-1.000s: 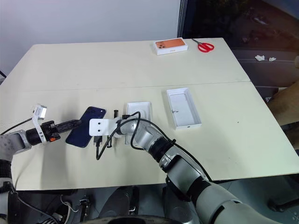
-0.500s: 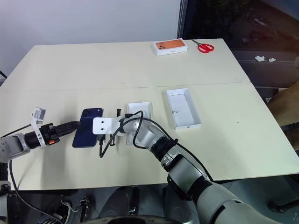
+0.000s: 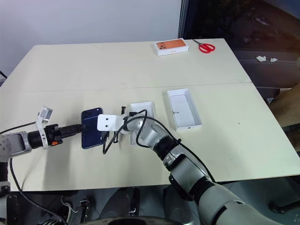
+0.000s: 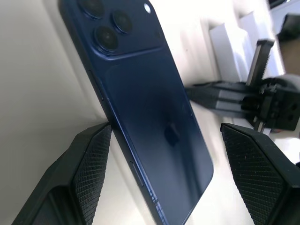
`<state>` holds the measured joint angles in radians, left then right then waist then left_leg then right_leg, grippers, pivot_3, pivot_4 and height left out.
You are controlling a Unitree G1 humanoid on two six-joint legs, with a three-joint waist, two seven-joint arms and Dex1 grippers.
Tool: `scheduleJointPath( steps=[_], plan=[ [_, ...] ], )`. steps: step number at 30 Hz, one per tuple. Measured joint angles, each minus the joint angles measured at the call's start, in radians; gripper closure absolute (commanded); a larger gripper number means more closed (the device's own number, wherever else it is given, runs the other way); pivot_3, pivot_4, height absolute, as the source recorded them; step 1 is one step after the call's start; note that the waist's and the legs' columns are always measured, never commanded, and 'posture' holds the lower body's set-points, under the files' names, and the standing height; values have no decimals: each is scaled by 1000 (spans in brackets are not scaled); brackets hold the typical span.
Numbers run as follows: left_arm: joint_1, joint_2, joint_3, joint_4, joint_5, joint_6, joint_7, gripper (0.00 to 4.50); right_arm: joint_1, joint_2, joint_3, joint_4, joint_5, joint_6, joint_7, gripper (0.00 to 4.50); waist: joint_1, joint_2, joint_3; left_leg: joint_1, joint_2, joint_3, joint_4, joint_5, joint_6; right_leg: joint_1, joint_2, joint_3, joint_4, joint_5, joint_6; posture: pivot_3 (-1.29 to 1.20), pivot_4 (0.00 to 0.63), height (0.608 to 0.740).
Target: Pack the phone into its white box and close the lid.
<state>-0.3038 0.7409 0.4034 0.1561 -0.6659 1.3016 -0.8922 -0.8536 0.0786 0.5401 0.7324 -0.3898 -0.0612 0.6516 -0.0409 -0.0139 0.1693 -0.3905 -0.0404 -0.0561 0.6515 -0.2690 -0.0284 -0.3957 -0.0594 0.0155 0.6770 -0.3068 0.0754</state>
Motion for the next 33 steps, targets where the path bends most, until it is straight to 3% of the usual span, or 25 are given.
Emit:
scheduleJointPath(
  steps=[15, 24, 33],
  plan=[
    [-22, -129, 97, -63, -13, 69, 166, 614, 4, -19, -16, -6, -8, 6, 27, 4500, 15, 4, -2, 7, -1, -1, -4, 2, 0, 7, -1, -1, -3, 0, 0, 0, 150, 740],
    [-40, -275, 128, -167, -67, 157, 264, 614, 5, -3, -11, -6, -5, 1, 39, 4500, 8, 2, -2, 6, 0, -1, -6, 2, 0, 7, 0, -1, -7, 0, 0, 0, 150, 740],
    [-2, -279, 162, -114, -115, 85, 240, 614, 7, -2, -7, -6, -5, -10, 43, 4500, -2, 2, -2, 6, 0, -1, -6, 2, 0, 7, 0, -1, -7, 0, 0, 0, 150, 740]
  ],
)
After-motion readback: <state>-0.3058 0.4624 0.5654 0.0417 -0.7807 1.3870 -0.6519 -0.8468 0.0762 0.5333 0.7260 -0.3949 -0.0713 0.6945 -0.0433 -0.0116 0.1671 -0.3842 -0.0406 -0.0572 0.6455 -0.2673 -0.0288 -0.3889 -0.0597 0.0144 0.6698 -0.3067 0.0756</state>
